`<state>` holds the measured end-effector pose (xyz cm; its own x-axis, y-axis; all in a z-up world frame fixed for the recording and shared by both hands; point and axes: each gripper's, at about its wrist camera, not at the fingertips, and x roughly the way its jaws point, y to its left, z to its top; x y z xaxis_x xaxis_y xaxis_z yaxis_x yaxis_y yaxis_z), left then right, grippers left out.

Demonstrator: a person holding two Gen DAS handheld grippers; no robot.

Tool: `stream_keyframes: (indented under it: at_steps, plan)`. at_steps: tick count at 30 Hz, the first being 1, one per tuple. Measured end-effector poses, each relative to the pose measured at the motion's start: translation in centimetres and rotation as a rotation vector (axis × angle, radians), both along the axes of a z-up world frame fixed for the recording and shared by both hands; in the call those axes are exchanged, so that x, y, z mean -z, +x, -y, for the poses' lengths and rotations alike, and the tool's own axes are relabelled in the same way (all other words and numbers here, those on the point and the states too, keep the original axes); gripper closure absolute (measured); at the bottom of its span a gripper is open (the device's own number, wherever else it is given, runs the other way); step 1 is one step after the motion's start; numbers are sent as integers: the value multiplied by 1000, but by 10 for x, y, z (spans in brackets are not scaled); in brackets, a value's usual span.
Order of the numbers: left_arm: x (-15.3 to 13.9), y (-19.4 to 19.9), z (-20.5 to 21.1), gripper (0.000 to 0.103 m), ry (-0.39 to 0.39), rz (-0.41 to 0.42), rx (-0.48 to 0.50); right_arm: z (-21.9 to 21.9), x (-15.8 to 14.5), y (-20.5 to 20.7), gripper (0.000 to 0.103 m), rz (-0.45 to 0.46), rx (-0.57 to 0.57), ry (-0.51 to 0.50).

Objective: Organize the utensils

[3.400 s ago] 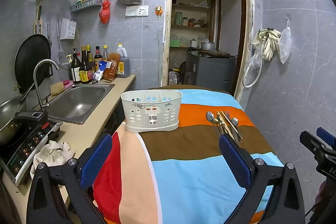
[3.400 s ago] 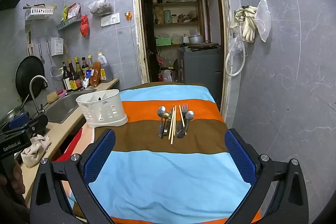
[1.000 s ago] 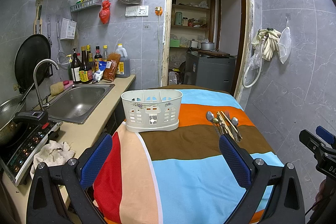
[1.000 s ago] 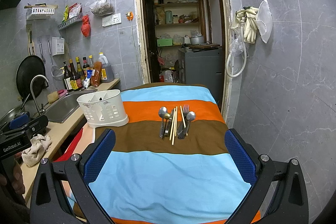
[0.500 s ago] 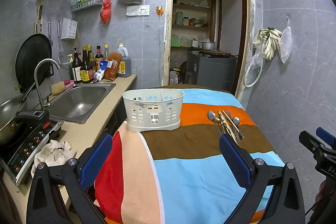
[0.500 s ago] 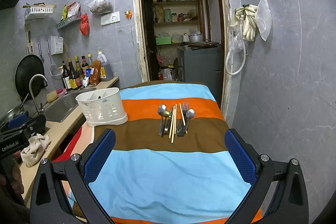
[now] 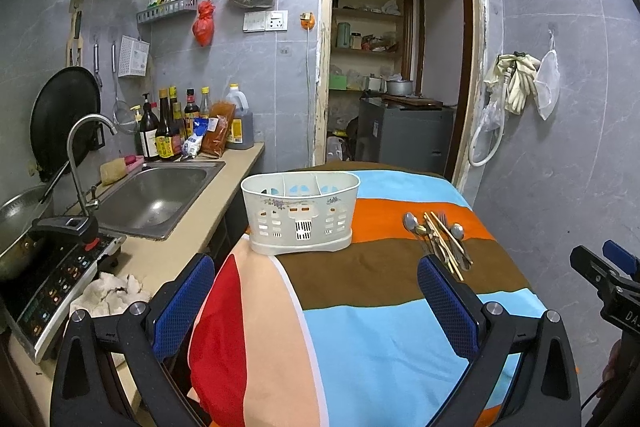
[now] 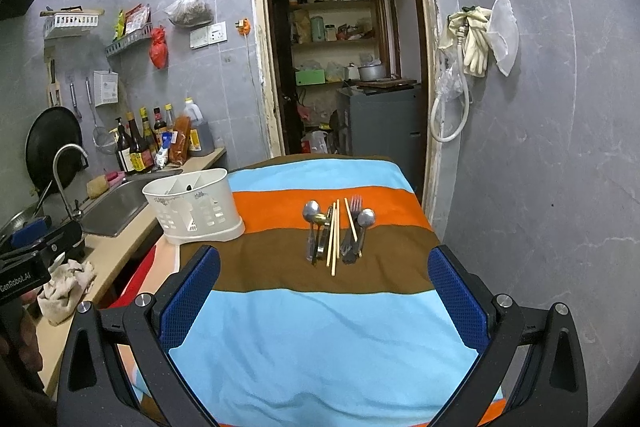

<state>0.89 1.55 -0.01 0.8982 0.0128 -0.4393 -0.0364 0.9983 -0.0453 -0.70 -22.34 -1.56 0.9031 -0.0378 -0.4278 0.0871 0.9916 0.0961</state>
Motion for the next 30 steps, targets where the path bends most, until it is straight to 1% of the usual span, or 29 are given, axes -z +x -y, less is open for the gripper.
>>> stream_keyframes:
  at_steps: [6,11,16,20,25,27,30]
  plan:
    - [-8,10,-2,1,10,36,0,-2,-13,9,1,24,-3,-17]
    - [-20,23,4,1,7,97,-7,6,-32,19,1,64,-14,-35]
    - [-23,52,25,1,0,118,24,28,-49,39,1,130,10,-59]
    - [-20,78,49,1,-8,122,43,54,-54,73,1,141,3,-65]
    - [-9,123,88,1,-5,110,69,93,-43,128,1,99,-72,-33]
    - [-1,141,102,1,3,101,86,104,-31,150,1,74,-98,-35]
    - [14,175,123,1,21,58,101,121,-9,189,1,17,-128,-29]
